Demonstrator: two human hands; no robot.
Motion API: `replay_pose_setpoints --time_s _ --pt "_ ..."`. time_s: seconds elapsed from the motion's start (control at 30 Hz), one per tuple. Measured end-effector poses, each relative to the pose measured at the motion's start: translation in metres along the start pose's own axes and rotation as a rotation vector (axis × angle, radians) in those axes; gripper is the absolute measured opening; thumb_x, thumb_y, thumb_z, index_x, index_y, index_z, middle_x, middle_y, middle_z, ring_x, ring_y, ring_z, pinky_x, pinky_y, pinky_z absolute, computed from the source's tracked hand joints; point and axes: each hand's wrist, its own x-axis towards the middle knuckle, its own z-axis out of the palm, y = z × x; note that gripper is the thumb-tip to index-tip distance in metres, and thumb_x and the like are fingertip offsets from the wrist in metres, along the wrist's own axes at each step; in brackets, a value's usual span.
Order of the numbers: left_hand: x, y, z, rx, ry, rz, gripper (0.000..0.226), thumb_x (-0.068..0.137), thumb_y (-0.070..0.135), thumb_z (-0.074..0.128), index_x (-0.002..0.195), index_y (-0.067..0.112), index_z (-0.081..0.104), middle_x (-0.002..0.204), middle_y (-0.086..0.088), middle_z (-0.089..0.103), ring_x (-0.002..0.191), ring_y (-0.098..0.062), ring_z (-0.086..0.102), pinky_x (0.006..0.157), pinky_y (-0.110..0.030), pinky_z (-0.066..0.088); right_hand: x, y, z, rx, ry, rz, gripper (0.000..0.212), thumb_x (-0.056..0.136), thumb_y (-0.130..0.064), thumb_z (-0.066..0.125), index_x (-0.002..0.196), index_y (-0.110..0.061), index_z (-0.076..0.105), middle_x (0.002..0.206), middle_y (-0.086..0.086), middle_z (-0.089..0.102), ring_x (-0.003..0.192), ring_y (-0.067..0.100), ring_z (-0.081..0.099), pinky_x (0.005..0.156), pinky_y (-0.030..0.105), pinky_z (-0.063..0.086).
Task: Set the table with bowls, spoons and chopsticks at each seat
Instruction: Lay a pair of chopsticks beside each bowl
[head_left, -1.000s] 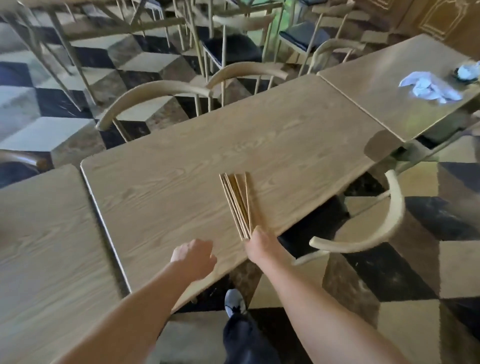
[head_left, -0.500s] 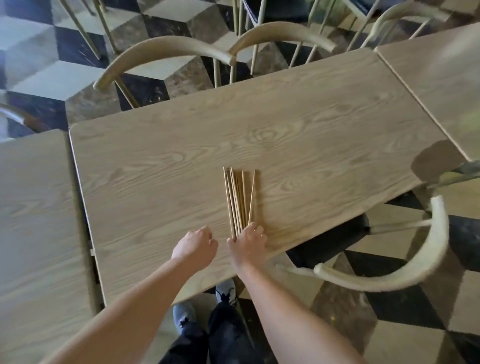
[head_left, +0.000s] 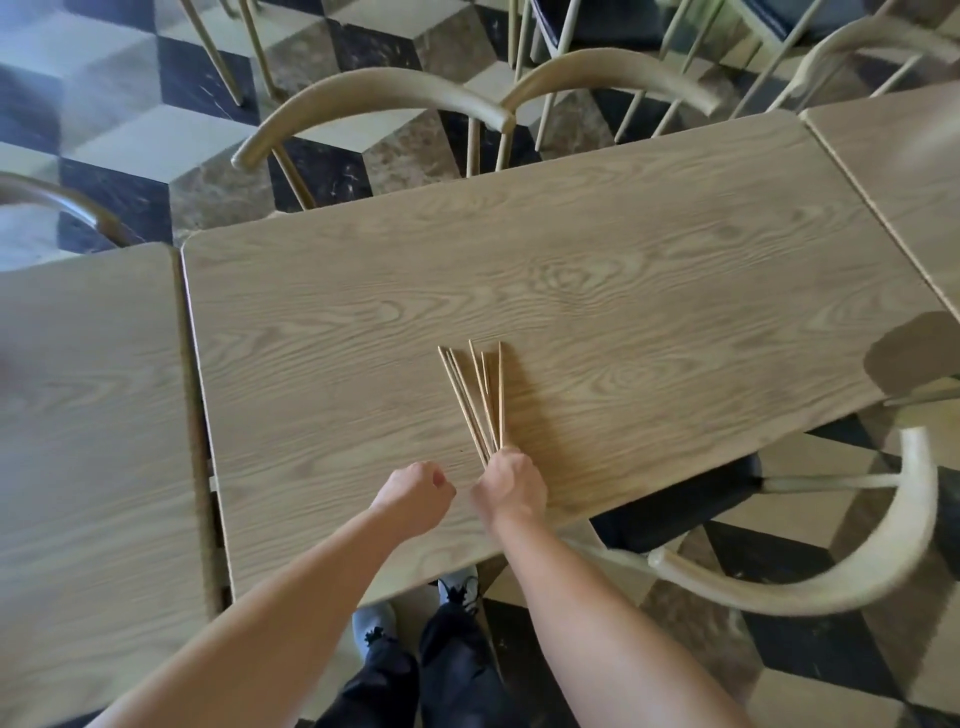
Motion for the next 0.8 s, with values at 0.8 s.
replay_pose_setpoints --time_s 0.8 --pt "-0.074 -0.077 -0.077 -1.424 0.326 -0.107 0.011 0.102 0.007 0.051 0.103 -0.001 0.057 0.079 -0.013 0.063 0.073 -0.028 0.062 0.073 -0.039 0.052 -0.107 -0.1 0.01 0.475 -0.519 -0.533 0.039 0.088 -0.039 0.062 0.123 -0.043 0.046 0.101 -0.011 0.071 0.088 0.009 0.068 0.08 0.036 0.057"
